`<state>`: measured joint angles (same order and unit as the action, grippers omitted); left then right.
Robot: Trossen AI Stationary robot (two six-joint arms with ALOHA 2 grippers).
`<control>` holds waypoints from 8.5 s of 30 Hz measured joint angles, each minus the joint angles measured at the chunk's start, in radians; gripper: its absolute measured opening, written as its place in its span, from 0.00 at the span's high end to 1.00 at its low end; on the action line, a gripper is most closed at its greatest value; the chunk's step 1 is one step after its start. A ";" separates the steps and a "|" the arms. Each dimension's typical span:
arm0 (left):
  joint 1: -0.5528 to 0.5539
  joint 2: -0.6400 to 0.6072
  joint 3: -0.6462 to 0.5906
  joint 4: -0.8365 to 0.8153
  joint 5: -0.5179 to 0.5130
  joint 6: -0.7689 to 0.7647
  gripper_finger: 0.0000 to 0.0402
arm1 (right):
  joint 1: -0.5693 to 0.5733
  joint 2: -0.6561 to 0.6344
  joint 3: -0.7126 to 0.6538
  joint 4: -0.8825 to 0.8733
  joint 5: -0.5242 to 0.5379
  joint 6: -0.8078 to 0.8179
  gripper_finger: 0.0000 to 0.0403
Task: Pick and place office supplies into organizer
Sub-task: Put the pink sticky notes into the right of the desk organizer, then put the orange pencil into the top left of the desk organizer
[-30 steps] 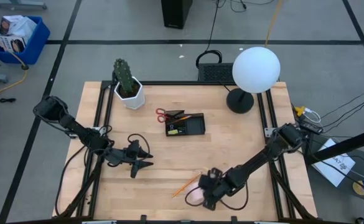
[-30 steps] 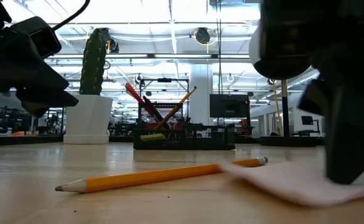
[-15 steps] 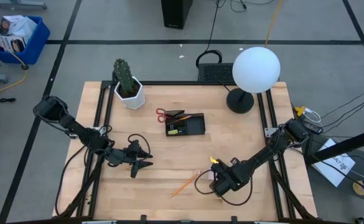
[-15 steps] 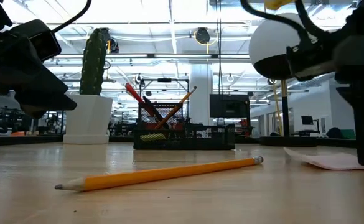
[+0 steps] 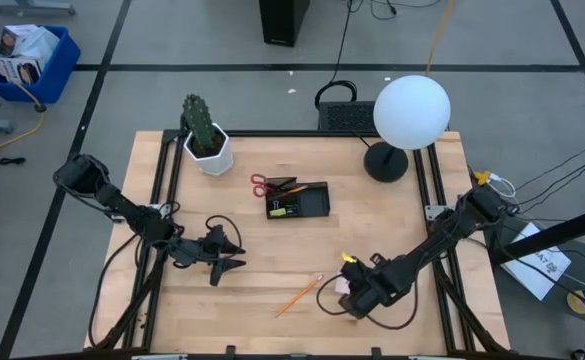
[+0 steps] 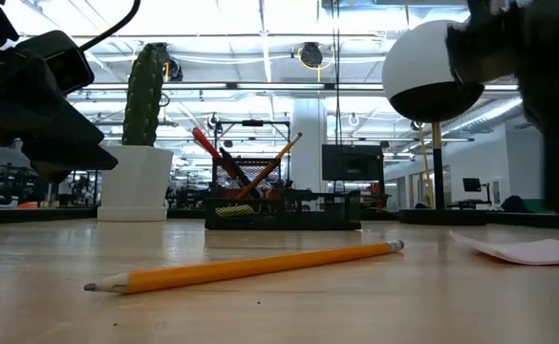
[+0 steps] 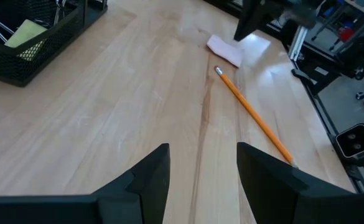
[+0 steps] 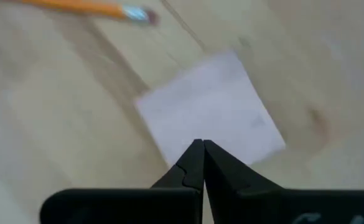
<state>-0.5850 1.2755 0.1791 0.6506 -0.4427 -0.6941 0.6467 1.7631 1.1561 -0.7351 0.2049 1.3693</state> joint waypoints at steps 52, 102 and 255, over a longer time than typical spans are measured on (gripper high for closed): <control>0.004 0.000 0.000 0.013 -0.011 -0.020 0.53 | -0.471 -0.117 -0.371 0.607 -0.628 -0.860 0.61; 0.004 0.000 0.000 0.010 -0.012 -0.016 0.53 | -0.476 -0.314 -0.364 0.699 -0.057 -0.900 1.00; 0.205 0.000 0.256 -0.296 0.330 -0.187 0.53 | -0.083 0.059 -0.500 1.600 -0.003 -1.065 0.85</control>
<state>-0.3798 1.2751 0.4351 0.3542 -0.1131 -0.8813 0.5637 1.8217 0.6556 0.8644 0.2022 0.3044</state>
